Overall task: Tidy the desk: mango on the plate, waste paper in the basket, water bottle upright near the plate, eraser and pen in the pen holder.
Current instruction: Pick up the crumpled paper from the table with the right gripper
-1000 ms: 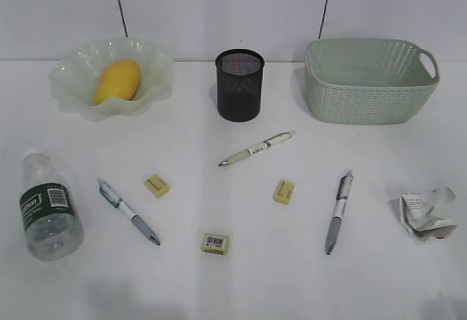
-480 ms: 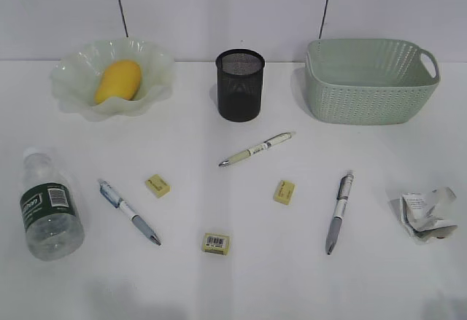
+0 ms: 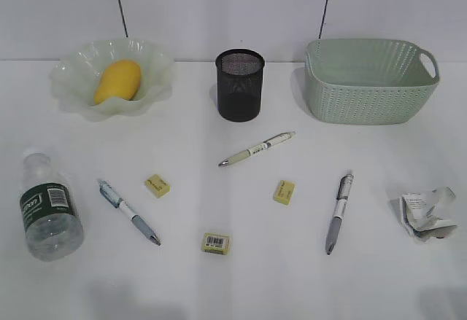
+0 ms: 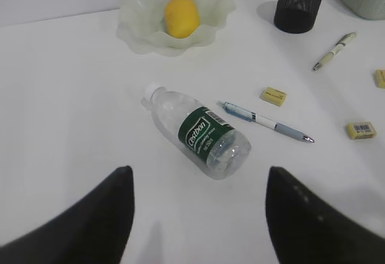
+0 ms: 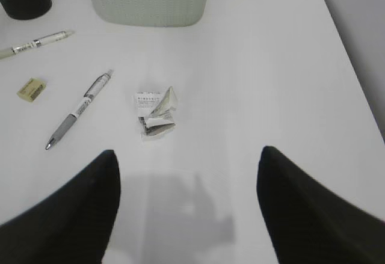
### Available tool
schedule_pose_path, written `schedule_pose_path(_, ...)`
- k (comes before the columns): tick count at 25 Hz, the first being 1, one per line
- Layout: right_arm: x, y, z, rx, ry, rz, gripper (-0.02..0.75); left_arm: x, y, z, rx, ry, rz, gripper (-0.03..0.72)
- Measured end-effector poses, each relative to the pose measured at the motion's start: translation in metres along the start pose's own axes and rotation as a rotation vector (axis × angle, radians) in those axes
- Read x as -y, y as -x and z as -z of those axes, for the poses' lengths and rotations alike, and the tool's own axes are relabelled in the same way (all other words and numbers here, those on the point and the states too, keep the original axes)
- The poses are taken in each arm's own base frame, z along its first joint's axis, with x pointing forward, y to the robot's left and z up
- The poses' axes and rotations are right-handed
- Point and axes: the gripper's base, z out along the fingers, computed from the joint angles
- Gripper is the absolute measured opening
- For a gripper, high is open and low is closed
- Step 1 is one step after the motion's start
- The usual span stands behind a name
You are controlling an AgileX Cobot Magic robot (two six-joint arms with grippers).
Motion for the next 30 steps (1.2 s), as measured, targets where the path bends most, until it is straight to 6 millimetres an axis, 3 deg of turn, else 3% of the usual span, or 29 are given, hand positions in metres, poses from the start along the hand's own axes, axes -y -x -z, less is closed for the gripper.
schedule_pose_path(6, 0.001, 0.029, -0.016, -0.12, 0.006, -0.001, 0.561, 0.0, 0.0, 0.0, 0.0, 0.0, 0.0, 0.508)
schedule_pose_path(11, 0.002, 0.046, -0.041, -0.257, 0.013, -0.006, 0.561, 0.0, 0.0, 0.0, 0.0, 0.0, 0.0, 0.508)
schedule_pose_path(19, 0.002, 0.05, -0.083, -0.482, 0.028, -0.032, 0.561, 0.0, 0.0, 0.0, 0.0, 0.0, 0.0, 0.505)
schedule_pose_path(30, -0.003, 0.053, -0.147, -0.749, 0.041, -0.194, 0.552, 0.0, 0.0, 0.0, 0.0, 0.0, 0.0, 0.491)
